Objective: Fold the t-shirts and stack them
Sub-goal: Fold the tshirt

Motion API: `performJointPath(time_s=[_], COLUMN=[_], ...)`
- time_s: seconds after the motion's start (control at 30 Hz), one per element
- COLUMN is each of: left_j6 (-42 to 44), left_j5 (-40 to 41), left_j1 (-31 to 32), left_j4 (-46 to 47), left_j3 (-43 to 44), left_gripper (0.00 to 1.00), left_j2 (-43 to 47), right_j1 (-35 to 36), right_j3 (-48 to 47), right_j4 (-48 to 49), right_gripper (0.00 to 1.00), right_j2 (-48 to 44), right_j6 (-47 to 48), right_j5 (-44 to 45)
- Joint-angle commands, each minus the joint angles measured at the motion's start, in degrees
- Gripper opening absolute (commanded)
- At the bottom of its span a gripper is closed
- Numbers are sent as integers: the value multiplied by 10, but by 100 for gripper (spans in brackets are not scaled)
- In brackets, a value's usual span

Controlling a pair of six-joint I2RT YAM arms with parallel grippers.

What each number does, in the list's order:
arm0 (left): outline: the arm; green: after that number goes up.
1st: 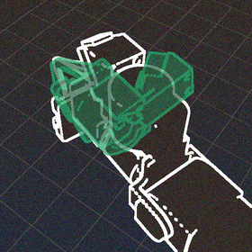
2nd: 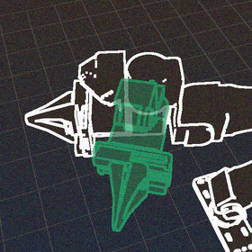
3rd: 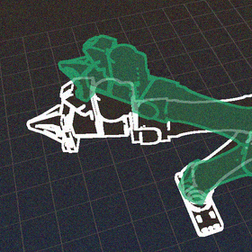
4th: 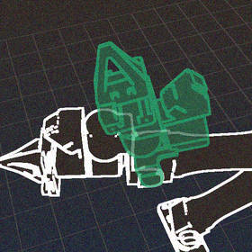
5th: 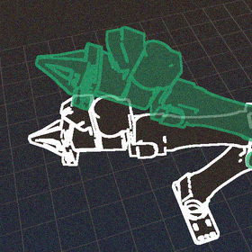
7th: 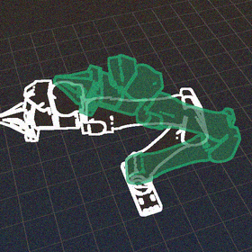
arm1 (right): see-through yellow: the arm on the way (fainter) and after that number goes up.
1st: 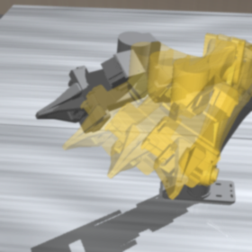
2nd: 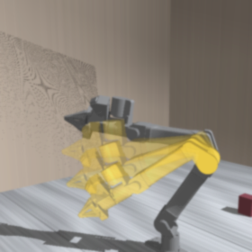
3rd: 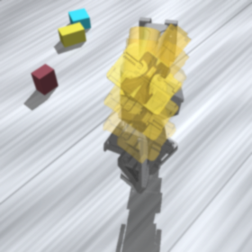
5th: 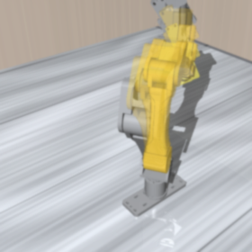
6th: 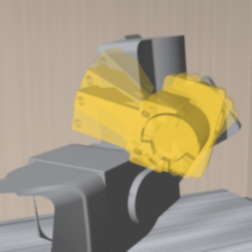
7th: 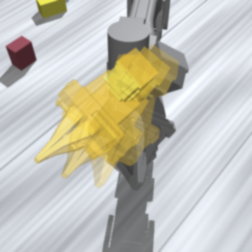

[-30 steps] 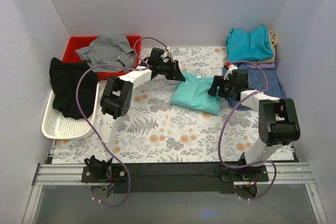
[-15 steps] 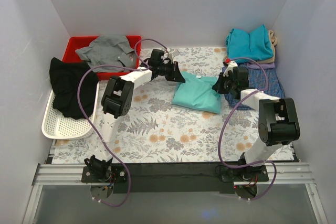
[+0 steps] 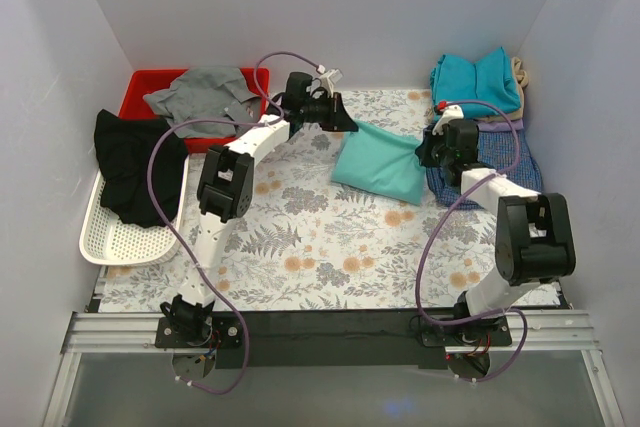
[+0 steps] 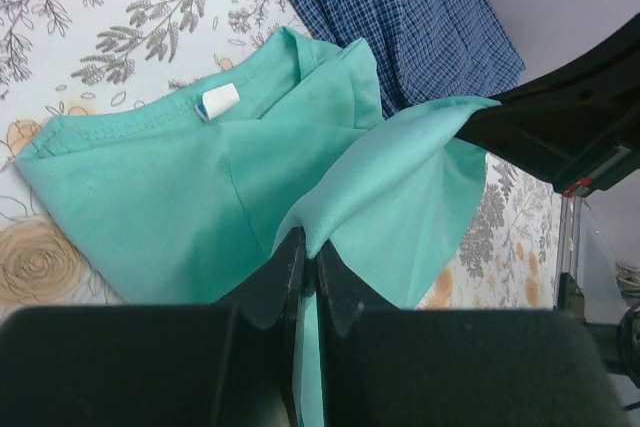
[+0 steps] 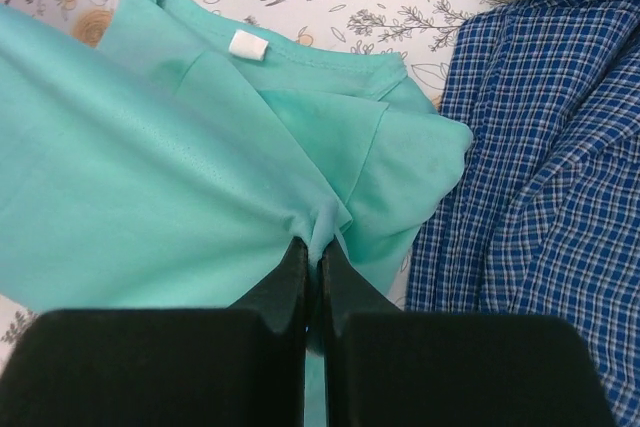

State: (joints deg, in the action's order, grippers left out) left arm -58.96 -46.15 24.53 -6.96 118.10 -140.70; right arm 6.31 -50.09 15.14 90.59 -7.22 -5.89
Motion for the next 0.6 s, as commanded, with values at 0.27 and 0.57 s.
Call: performJointPath(time_s=[0.27, 0.57], left_j6=[-10, -27], left_j5=[19, 105], left_j1=[-19, -28], left_j4=[75, 169], left_j3=[96, 169], left_gripper=[0, 0], left_j2=[-102, -145], right_j1=[-13, -16], right_j3=[-101, -178], right_j4=[93, 143], right_gripper=[1, 3], right_j2=[138, 209], right_j6=[-5, 7], right_j5=[26, 18])
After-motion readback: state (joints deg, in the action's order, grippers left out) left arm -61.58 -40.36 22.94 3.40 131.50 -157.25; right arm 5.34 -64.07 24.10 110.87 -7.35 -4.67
